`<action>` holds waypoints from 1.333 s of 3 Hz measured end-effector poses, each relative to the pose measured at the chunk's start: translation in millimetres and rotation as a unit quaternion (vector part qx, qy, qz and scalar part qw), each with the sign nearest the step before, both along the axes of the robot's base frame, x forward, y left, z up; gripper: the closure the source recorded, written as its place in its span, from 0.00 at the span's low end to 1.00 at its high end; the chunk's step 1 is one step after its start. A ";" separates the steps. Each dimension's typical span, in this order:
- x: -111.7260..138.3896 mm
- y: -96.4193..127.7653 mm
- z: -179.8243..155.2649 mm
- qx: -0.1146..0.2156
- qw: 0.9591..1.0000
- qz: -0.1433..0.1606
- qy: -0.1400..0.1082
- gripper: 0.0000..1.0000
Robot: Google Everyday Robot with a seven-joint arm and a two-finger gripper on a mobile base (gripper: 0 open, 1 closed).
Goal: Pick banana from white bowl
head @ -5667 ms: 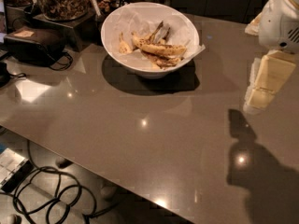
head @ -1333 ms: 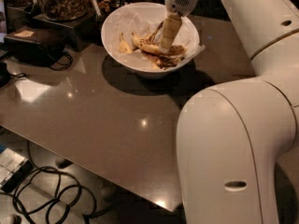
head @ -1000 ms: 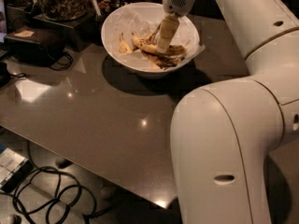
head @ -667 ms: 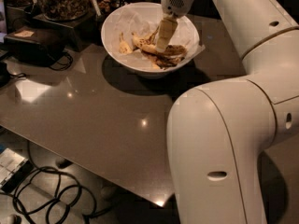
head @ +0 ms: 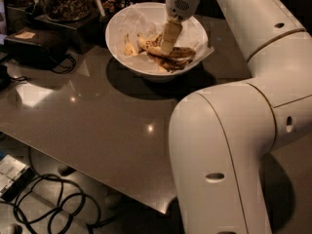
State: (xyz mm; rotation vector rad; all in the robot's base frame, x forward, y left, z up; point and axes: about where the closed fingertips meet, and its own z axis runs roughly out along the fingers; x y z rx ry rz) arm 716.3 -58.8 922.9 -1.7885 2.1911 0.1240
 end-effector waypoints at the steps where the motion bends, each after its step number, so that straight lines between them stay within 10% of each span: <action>1: 1.1 2.2 -6.5 0.002 1.000 0.003 0.007 0.41; 3: 0.4 6.3 -23.9 0.005 1.000 0.009 0.028 0.40; 4: -1.3 3.8 -28.6 -0.001 0.999 0.005 0.036 0.58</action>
Offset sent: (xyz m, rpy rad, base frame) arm -0.0380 -0.0174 -0.0160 -0.0660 0.2293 0.0580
